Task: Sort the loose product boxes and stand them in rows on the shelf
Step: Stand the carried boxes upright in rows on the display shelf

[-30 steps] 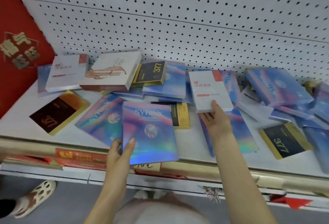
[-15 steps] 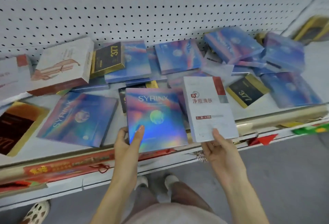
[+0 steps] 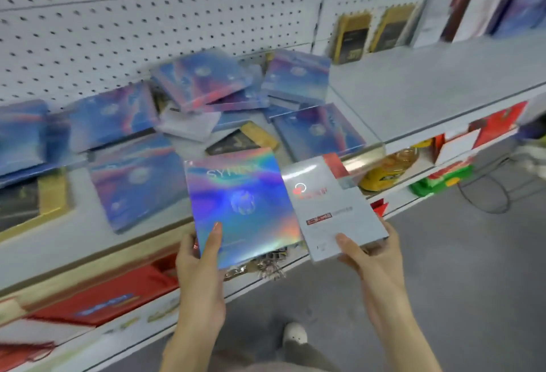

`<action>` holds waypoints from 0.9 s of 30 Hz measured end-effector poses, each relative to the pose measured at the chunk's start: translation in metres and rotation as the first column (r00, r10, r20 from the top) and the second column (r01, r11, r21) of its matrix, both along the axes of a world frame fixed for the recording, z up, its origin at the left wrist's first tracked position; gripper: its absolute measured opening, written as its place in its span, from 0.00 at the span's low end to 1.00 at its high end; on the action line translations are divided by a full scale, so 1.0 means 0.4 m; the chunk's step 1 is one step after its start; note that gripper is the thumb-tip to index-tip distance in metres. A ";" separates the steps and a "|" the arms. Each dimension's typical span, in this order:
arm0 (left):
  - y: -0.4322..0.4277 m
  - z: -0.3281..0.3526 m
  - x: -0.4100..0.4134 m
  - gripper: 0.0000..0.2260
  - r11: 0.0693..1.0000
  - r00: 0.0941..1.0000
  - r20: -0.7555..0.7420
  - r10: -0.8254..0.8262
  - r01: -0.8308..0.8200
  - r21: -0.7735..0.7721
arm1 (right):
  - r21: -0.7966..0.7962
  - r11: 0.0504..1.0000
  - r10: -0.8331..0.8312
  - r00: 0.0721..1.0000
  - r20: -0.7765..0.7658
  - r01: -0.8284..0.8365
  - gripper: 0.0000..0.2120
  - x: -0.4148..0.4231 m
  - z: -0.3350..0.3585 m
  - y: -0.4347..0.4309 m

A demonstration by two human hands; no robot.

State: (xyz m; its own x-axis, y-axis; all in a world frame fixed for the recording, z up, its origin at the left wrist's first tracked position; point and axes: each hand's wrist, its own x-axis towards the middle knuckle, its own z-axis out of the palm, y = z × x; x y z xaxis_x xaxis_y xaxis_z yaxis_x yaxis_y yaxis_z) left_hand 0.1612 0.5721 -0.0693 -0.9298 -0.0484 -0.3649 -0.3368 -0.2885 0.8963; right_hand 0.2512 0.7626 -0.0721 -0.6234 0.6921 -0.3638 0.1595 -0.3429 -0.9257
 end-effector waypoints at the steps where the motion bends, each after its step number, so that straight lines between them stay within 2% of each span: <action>1: 0.061 0.002 0.017 0.02 1.000 1.000 -0.001 -0.025 0.025 0.016 | 0.001 0.999 -0.033 0.999 -0.001 0.033 0.36 0.024 0.002 0.059; 9: 0.434 0.041 0.042 0.04 0.989 0.989 0.029 -0.145 0.144 0.031 | -0.263 0.925 -0.324 0.932 -0.165 0.275 0.07 0.089 0.051 0.430; 11: 0.508 0.048 0.014 0.03 0.987 0.987 -0.001 -0.162 0.162 0.012 | -0.313 0.899 -0.376 0.907 -0.189 0.307 0.04 0.074 0.056 0.515; 14: 0.620 0.052 -0.035 0.04 0.983 0.983 -0.021 -0.182 0.183 0.028 | -0.382 0.888 -0.359 0.905 -0.228 0.256 0.09 0.044 0.061 0.634; 19: 0.844 0.046 -0.141 0.06 0.987 0.989 -0.013 -0.145 0.146 0.070 | -0.363 0.931 -0.134 0.945 -0.297 0.018 0.25 -0.042 0.079 0.870; 22: 0.991 0.046 -0.215 0.04 0.980 0.987 0.012 -0.162 0.160 0.123 | -0.394 0.919 -0.108 0.952 -0.285 -0.014 0.40 -0.124 0.100 1.020; 23: 1.033 0.046 -0.238 0.03 0.979 0.984 0.011 -0.175 0.173 0.110 | -0.391 0.920 -0.112 0.955 -0.275 -0.005 0.39 -0.150 0.104 1.071; 27: 1.187 0.036 -0.340 0.03 0.984 0.987 -0.027 -0.161 0.163 0.069 | -0.259 0.966 -0.042 0.973 -0.228 -0.019 0.22 -0.256 0.135 1.259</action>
